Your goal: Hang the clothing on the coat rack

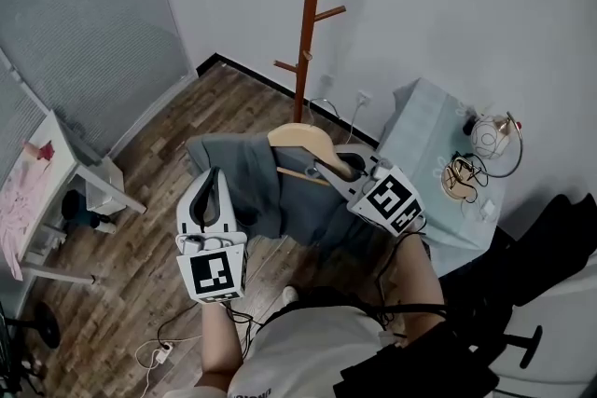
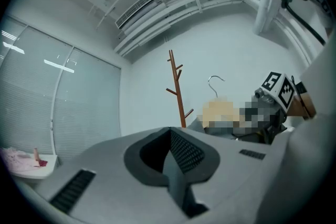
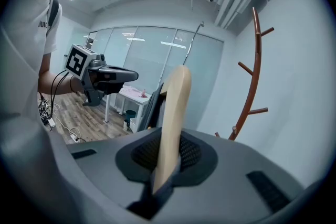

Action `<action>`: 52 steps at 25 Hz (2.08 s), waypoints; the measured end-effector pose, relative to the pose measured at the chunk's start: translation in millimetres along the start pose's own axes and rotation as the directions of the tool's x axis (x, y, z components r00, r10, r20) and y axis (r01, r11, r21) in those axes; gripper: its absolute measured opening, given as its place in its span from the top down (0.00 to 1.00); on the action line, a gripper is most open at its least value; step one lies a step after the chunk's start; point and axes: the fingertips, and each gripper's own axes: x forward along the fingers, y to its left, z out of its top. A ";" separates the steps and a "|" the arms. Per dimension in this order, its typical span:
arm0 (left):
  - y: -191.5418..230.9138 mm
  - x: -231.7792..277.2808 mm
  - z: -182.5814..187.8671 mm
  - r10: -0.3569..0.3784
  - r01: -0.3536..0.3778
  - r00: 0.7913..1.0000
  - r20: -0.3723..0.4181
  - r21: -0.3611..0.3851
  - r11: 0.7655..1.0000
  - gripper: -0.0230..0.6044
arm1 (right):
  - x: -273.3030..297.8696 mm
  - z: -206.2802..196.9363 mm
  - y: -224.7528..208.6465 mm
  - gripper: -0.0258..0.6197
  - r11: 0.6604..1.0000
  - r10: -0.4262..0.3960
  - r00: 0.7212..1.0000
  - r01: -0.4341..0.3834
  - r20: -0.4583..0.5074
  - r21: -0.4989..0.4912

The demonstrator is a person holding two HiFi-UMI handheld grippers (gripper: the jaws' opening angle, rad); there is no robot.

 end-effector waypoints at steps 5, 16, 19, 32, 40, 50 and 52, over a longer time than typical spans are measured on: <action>-1.8 5.6 -5.7 -0.012 0.012 1.000 0.002 -0.047 0.999 0.94 | 6.4 -1.9 -14.5 0.88 1.000 -0.009 1.000 0.009 0.011 0.007; 15.9 34.6 -11.3 0.033 -0.033 0.999 0.001 -0.051 0.998 0.94 | 28.9 -5.9 -53.3 0.88 0.999 0.040 0.999 -0.040 0.016 0.028; 15.8 47.5 -12.8 0.041 -0.042 0.999 -0.004 -0.052 0.998 0.94 | 40.8 -14.3 -63.6 0.88 0.996 0.075 0.997 -0.076 0.015 0.045; 19.0 107.9 -22.0 0.071 -0.071 0.997 -0.032 -0.020 0.997 0.94 | 86.5 -50.8 -99.3 0.89 0.975 0.188 0.982 -0.188 0.003 0.116; 23.8 128.1 -30.8 0.104 -0.105 0.992 -0.066 -0.013 0.994 0.94 | 109.2 -77.2 -118.1 0.89 0.959 0.229 0.973 -0.224 -0.009 0.175; 22.0 151.1 -39.6 0.118 -0.120 0.989 -0.093 -0.011 0.993 0.94 | 126.4 -98.8 -136.2 0.89 0.940 0.263 0.965 -0.254 -0.009 0.230; 22.9 155.1 -39.4 0.126 -0.128 0.988 -0.093 -0.012 0.992 0.94 | 128.9 -103.3 -139.6 0.89 0.935 0.273 0.962 -0.263 -0.010 0.240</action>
